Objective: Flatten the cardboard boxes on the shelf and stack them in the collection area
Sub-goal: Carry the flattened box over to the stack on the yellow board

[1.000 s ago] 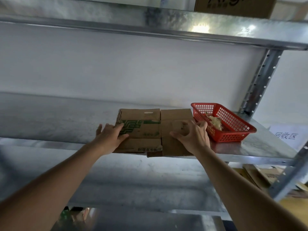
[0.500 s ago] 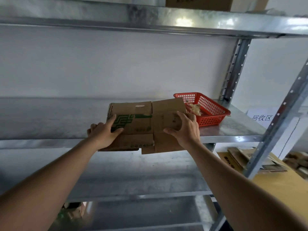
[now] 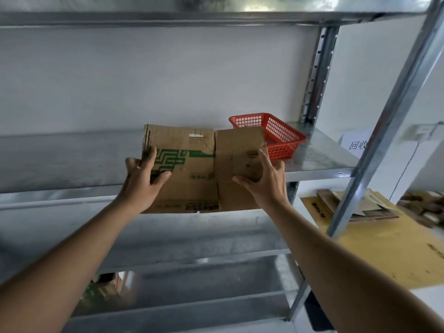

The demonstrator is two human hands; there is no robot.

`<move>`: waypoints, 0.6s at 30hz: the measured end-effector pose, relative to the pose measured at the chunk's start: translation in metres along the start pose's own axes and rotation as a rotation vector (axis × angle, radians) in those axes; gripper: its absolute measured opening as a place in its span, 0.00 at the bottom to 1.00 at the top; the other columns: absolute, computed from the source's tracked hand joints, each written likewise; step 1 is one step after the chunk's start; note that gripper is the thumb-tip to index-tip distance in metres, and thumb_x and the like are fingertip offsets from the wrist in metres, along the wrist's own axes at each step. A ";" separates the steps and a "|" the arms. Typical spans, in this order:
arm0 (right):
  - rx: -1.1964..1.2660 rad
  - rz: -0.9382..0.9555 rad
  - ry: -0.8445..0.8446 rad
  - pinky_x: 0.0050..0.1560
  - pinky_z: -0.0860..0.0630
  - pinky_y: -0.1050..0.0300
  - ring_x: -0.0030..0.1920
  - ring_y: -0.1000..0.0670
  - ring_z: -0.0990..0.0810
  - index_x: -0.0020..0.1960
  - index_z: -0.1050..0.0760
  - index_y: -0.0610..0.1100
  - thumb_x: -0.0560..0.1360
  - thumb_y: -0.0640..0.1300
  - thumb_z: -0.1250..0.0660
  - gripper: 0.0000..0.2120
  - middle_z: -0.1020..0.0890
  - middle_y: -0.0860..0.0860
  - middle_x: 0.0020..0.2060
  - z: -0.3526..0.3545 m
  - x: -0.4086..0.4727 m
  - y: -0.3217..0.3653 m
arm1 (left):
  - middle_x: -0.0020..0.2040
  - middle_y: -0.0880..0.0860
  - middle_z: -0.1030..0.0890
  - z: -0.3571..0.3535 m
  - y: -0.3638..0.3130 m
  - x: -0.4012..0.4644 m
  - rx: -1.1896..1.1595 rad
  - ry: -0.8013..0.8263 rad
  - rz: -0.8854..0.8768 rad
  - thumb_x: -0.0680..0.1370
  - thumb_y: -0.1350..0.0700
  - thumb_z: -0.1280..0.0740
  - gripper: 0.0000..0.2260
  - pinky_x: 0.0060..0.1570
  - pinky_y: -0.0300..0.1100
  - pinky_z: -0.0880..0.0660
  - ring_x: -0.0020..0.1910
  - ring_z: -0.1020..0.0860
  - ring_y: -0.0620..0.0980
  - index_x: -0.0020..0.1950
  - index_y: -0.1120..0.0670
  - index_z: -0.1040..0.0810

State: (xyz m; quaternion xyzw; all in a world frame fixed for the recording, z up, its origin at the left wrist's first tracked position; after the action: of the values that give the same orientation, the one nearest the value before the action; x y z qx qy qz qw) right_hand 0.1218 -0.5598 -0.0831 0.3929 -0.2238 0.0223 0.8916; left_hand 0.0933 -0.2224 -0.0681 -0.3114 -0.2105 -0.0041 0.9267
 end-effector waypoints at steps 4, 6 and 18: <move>0.003 -0.013 -0.027 0.60 0.32 0.53 0.58 0.53 0.38 0.81 0.41 0.57 0.64 0.68 0.21 0.52 0.30 0.47 0.66 0.033 -0.020 -0.029 | 0.58 0.56 0.40 -0.020 -0.030 -0.023 -0.012 0.000 -0.070 0.81 0.50 0.31 0.38 0.70 0.51 0.34 0.63 0.32 0.57 0.85 0.49 0.49; 0.009 -0.027 -0.032 0.60 0.29 0.51 0.58 0.51 0.36 0.81 0.42 0.58 0.65 0.68 0.22 0.52 0.30 0.46 0.66 0.050 -0.032 -0.044 | 0.60 0.58 0.37 -0.029 -0.047 -0.035 -0.003 0.027 -0.060 0.82 0.47 0.32 0.39 0.70 0.54 0.32 0.65 0.33 0.57 0.86 0.49 0.51; -0.042 -0.075 0.096 0.63 0.29 0.49 0.57 0.48 0.32 0.83 0.49 0.59 0.68 0.59 0.19 0.54 0.33 0.46 0.62 0.192 -0.098 -0.190 | 0.69 0.49 0.41 -0.145 -0.170 -0.141 -0.102 0.283 -0.038 0.72 0.38 0.24 0.52 0.76 0.50 0.39 0.70 0.36 0.49 0.82 0.33 0.60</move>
State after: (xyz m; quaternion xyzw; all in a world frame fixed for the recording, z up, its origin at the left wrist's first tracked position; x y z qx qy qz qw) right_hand 0.0017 -0.8137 -0.1418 0.3809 -0.1662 0.0028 0.9095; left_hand -0.0023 -0.4607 -0.1293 -0.3503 -0.0829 -0.0764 0.9298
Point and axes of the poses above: each hand's wrist, its own x-axis towards the middle knuckle, its own z-axis out of the back of the hand, y = z × x, the point moved 5 cm from there along x, towards the middle knuckle
